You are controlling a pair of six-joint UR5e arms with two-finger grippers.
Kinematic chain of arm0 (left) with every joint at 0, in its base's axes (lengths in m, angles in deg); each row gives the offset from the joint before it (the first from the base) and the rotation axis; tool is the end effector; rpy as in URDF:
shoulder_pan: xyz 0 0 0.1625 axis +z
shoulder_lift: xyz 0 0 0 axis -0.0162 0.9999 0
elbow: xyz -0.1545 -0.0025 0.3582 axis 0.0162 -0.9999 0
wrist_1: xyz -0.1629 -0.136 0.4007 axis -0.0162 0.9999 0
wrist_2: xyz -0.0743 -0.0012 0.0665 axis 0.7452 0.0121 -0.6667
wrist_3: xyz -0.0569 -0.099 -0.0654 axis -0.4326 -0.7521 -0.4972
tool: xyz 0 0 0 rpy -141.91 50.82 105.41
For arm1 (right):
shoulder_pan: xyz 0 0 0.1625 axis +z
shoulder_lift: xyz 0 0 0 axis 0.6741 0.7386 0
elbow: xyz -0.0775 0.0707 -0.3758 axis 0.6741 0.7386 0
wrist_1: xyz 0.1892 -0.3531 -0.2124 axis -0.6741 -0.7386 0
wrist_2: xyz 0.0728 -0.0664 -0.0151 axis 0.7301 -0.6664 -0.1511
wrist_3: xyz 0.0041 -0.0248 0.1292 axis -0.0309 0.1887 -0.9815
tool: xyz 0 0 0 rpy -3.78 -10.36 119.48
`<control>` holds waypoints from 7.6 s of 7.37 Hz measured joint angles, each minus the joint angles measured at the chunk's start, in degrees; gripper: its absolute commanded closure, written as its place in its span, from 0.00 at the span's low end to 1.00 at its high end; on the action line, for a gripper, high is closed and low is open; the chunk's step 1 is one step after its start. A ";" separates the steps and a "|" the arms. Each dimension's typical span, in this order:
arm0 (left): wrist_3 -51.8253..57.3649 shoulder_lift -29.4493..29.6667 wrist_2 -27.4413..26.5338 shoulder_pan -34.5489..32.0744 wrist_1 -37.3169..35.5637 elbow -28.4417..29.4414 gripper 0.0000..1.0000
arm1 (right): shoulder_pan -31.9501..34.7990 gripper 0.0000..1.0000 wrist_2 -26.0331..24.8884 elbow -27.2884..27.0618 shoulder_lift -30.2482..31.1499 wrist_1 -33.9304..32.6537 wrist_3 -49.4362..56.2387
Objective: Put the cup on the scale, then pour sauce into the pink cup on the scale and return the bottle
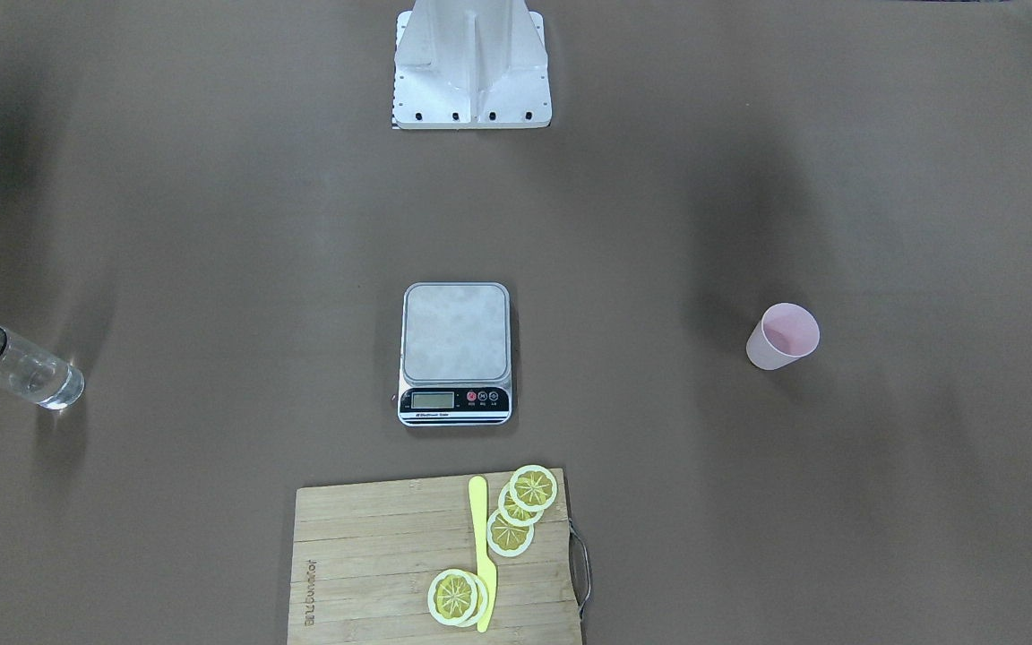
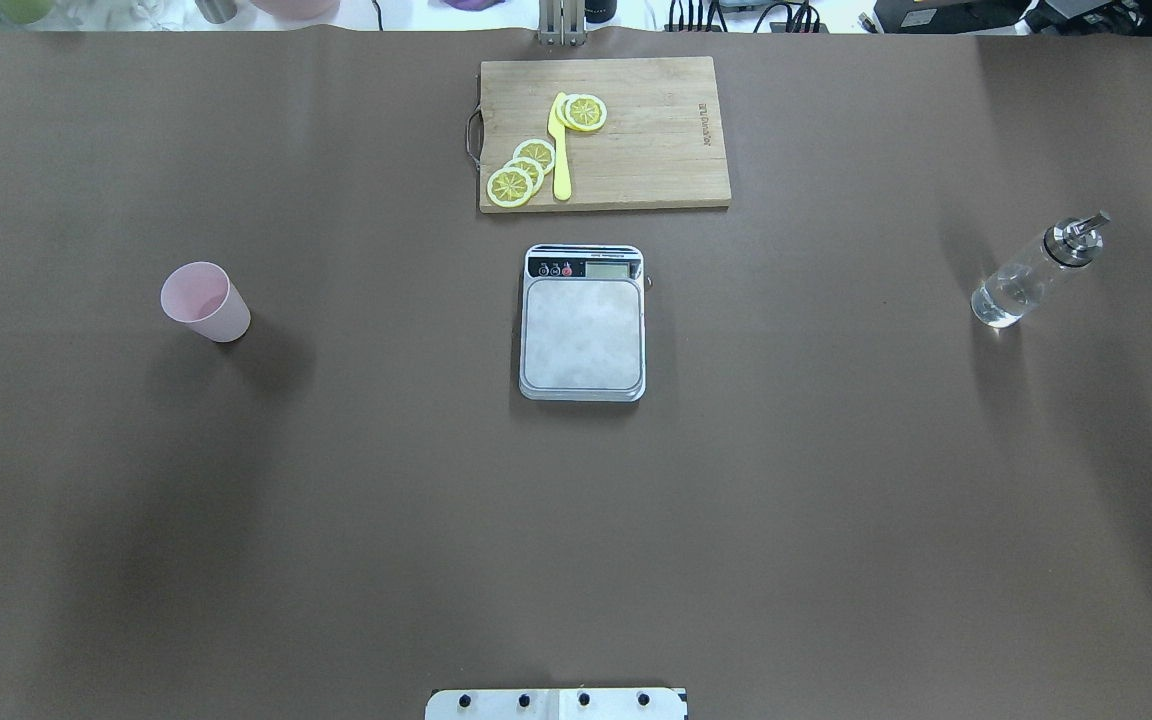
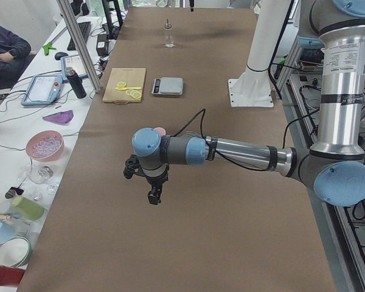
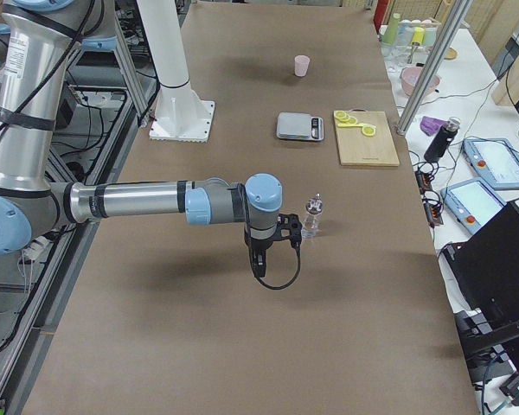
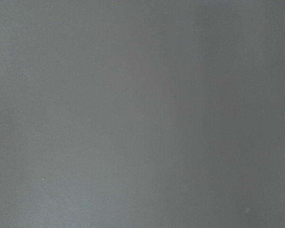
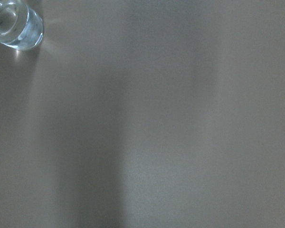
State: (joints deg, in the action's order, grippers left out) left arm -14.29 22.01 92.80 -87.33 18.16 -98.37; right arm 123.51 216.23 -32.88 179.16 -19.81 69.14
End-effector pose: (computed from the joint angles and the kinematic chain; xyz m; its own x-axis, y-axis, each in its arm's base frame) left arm -0.0082 -0.5220 0.5853 0.6906 0.2084 -0.6926 -0.1758 0.9772 0.1188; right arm -0.0251 -0.4422 0.5936 0.7195 -0.1240 0.6834 0.1173 0.9915 0.0565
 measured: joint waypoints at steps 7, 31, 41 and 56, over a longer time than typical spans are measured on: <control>2.44 -0.06 -5.35 4.03 1.02 -1.45 0.02 | -0.25 0.00 0.38 0.02 -0.08 -0.05 0.36; -58.81 7.57 -15.93 30.27 40.62 1.70 0.13 | -3.33 0.01 -0.46 0.69 -1.61 19.61 -19.51; -60.55 11.19 -20.95 35.83 39.66 1.34 1.00 | -3.34 0.01 -0.50 0.77 -1.67 19.63 -19.52; -89.93 49.96 -33.75 52.81 6.10 4.50 1.00 | -3.34 0.01 -0.50 0.77 -1.67 19.63 -19.76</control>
State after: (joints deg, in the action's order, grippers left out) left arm -104.22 71.96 59.06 -34.52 24.26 -93.87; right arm 120.17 215.73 -32.12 177.49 -0.18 49.38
